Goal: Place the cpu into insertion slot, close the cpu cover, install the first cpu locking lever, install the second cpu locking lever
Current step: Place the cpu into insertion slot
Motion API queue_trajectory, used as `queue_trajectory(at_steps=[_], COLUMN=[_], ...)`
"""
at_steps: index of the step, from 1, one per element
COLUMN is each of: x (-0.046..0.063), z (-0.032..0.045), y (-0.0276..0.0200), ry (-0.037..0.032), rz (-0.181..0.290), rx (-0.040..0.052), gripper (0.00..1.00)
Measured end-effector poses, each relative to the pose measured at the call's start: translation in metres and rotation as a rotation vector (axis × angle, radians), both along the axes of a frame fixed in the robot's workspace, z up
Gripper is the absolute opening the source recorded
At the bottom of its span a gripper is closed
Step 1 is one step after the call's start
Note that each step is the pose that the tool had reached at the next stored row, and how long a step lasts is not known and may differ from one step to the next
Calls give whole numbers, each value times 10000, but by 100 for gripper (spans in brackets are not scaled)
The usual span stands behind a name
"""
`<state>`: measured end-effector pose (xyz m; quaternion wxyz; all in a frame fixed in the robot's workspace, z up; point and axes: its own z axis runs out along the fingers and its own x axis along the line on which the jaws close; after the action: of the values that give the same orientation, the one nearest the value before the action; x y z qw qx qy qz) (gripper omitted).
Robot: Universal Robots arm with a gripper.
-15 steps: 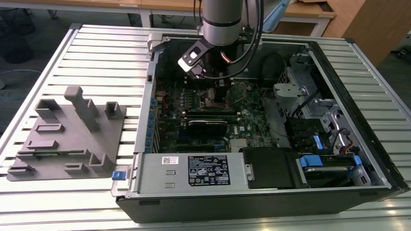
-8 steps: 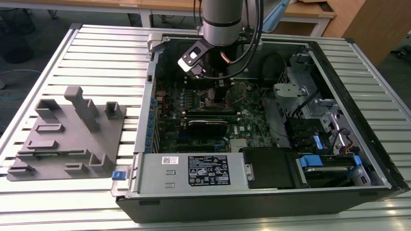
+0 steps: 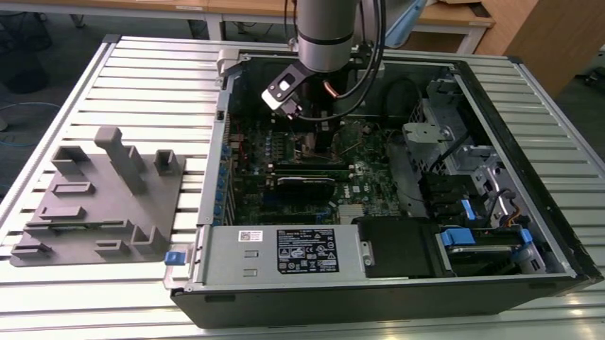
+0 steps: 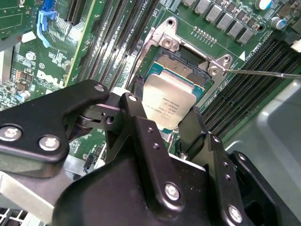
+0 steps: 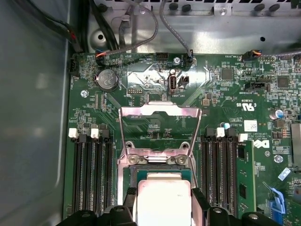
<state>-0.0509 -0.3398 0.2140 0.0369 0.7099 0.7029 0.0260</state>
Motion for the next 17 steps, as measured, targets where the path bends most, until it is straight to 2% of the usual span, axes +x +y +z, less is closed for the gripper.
queue_trajectory(at_steps=[6, 12, 17], x=[0, -3, -8], z=[-6, -79, -95], y=[13, 18, 20], ry=[-1, 0, 0], rz=[0, 0, -2], rx=[3, 3, 3], gripper=[54, 54, 54])
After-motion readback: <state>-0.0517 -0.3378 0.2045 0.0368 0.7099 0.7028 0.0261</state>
